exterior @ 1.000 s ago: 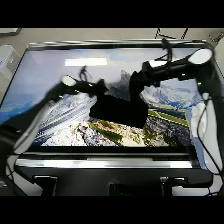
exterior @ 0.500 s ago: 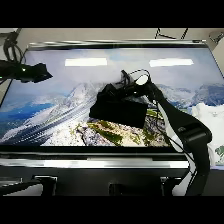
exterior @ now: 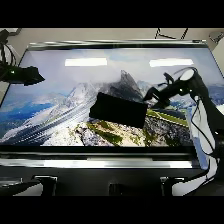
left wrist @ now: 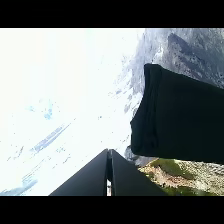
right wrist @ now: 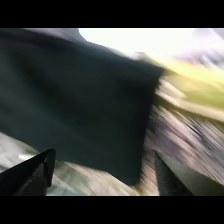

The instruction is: Fold the clothes and pants, and hang the long-sleeved shirts on hangers.

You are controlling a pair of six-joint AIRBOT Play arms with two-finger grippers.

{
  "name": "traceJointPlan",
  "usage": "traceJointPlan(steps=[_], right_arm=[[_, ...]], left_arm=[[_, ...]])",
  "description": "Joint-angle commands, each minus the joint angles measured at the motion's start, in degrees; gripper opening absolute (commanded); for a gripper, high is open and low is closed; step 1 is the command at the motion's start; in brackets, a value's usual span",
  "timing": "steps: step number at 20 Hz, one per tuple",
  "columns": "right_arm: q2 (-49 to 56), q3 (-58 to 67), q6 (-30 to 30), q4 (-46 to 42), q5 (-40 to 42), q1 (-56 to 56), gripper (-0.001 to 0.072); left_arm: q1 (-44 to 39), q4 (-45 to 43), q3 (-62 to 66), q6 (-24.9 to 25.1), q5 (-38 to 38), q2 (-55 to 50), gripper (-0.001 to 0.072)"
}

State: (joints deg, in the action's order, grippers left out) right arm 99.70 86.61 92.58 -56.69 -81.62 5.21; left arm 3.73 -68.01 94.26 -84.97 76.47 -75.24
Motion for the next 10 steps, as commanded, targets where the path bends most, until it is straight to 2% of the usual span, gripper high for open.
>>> traceJointPlan(steps=[1, 3, 5, 7, 8, 9, 10], right_arm=[[-2.7, -14.4, -7.0, 3.4, 2.3, 3.7, 0.0612], [-2.7, -20.7, -15.2, 14.8, 9.3, 2.7, 0.0610], [-2.5, -23.4, -16.6, 19.4, 15.6, 1.7, 0.0609], [-1.5, -23.7, -16.5, 19.7, 18.4, 0.2, 0.0605], [-1.2, -23.7, -16.3, 20.1, 19.9, -0.4, 0.0501], [-1.3, -23.7, -16.4, 20.8, 21.0, -0.8, 0.0339], [-1.3, -23.2, -17.5, 22.6, 21.1, -0.8, 0.0231]], left_arm=[[-0.1, -0.2, 0.0, 0.1, 0.5, 0.2, 0.0020], [-0.7, -0.2, 0.0, 0.1, 0.5, 0.2, 0.0021], [-1.5, -0.2, 0.0, -0.1, 0.5, 0.2, 0.0021], [-2.7, -0.2, 0.0, -0.1, 0.4, 0.1, 0.0021], [-3.3, -0.2, 0.0, -0.1, 0.4, 0.1, 0.0021], [-3.8, -0.2, 0.0, 0.0, 0.4, 0.1, 0.0021], [-4.4, -0.2, 0.0, -0.1, 0.4, 0.1, 0.0021]])
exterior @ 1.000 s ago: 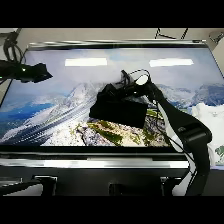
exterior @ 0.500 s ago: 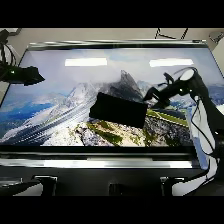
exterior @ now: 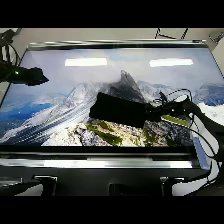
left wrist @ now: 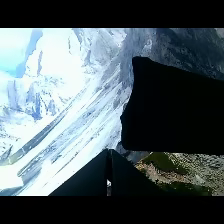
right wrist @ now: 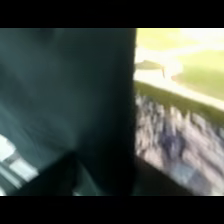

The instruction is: Fold the clothes and pants, and hang the long-sleeved shirts on hangers.

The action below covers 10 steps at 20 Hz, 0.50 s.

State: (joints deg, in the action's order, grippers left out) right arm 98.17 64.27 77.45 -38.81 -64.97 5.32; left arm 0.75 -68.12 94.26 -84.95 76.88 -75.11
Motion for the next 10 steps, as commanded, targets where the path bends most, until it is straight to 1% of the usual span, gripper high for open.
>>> traceJointPlan(steps=[1, 3, 5, 7, 10], right_arm=[[0.0, 0.2, -4.8, 6.8, 3.5, -0.5, 0.0028], [-1.9, 4.0, -7.5, 9.7, 0.7, 2.0, 0.0033], [-4.9, 10.2, -7.1, 9.5, -2.1, 6.1, 0.0033], [-8.3, 17.7, -2.6, 7.1, -6.2, 11.8, 0.0032], [-12.2, 27.3, 5.4, -0.1, -12.4, 19.8, 0.0032]], left_arm=[[-1.8, 0.0, 0.0, -0.1, 0.1, 0.0, 0.0021], [-2.4, -0.1, 0.0, -0.1, 0.0, 0.0, 0.0020], [-2.4, -0.1, 0.0, -0.1, 0.0, 0.0, 0.0021], [-2.4, -0.1, 0.0, 0.2, -0.4, 0.0, 0.0021], [-2.3, -0.1, 0.0, 0.2, -1.4, 0.0, 0.0021]])
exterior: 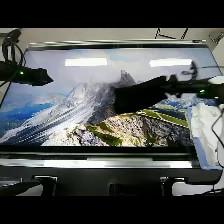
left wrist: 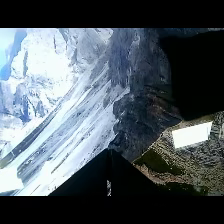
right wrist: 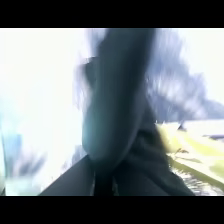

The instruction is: Fold the clothes and pants, and hang the long-sleeved shirts on hangers.

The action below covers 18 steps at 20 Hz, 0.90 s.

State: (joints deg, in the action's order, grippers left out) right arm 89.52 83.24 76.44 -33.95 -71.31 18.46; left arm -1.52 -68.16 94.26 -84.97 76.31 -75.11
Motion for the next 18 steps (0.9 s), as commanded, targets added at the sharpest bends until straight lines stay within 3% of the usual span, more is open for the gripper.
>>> traceJointPlan(steps=[1, 6, 13, 16, 18], right_arm=[[-4.7, 11.2, 8.8, -6.8, -7.8, 9.4, 0.0032], [-8.2, 21.1, 15.7, -10.6, -13.2, 22.5, 0.0032], [-11.8, 24.8, 22.6, -13.0, -25.3, 38.5, 0.0032], [-13.7, 24.8, 22.8, -23.8, -34.5, 42.5, 0.0032], [-15.0, 22.8, 23.3, -33.9, -34.7, 42.8, 0.0033]], left_arm=[[-0.1, 0.0, 0.0, 0.2, -0.9, 0.0, 0.0021], [-0.1, 0.0, 0.0, 2.6, -1.2, 0.0, 0.0021], [-0.1, 0.2, 0.0, 4.0, -2.8, 0.0, 0.0021], [-0.1, 0.2, 0.0, 4.1, -2.8, 0.0, 0.0021], [-0.1, 0.2, 0.0, 4.0, -2.8, 0.0, 0.0021]])
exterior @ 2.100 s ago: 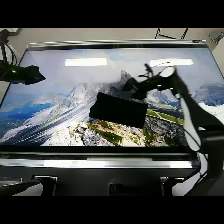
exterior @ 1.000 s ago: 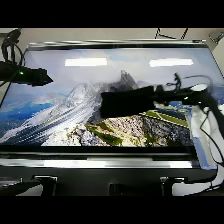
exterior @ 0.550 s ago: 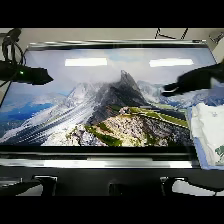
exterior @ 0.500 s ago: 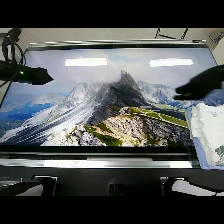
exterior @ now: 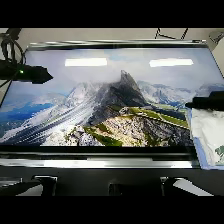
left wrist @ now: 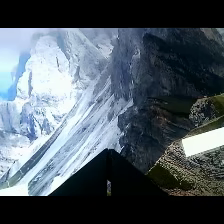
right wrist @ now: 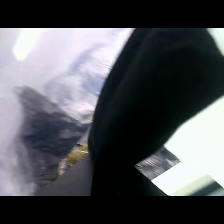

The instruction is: Fold the clothes and pants, and hang the long-sleeved shirts on hangers.

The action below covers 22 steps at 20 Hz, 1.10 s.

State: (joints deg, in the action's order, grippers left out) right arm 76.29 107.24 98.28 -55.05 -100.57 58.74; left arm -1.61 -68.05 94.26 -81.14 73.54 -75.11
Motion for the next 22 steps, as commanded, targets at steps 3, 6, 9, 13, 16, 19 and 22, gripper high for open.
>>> traceJointPlan(steps=[3, 6, 9, 13, 16, 19, 22], right_arm=[[-3.6, -10.8, 0.9, -21.5, -5.4, 2.5, 0.0033], [-5.0, -24.5, -1.0, -33.3, -4.4, 2.5, 0.0032], [-5.2, -35.4, -2.1, -34.6, 2.1, 2.5, 0.0032], [-5.2, -42.8, -3.8, -35.3, 9.2, 2.5, 0.0558], [-5.2, -36.0, -8.4, -32.5, 14.8, 2.5, 0.0683], [-5.2, -21.3, -10.4, -20.8, 28.3, -1.0, 0.0675], [-5.2, -13.8, -10.8, -17.8, 37.3, -15.4, 0.0668]], left_arm=[[0.0, 0.1, 0.0, 0.2, 0.0, 0.0, 0.0021], [0.0, 0.1, 0.0, 0.2, 0.2, 0.0, 0.0021], [0.0, 0.1, 0.0, 0.2, 0.0, 0.0, 0.0021], [0.0, 0.1, 0.0, 0.2, -0.2, 0.0, 0.0021], [0.0, 2.6, 0.3, 0.2, -1.9, 0.1, 0.0021], [-1.5, 4.3, 3.6, 0.2, -13.7, 0.0, 0.0019], [-6.7, -22.5, 6.2, -12.2, -21.0, -2.5, 0.0017]])
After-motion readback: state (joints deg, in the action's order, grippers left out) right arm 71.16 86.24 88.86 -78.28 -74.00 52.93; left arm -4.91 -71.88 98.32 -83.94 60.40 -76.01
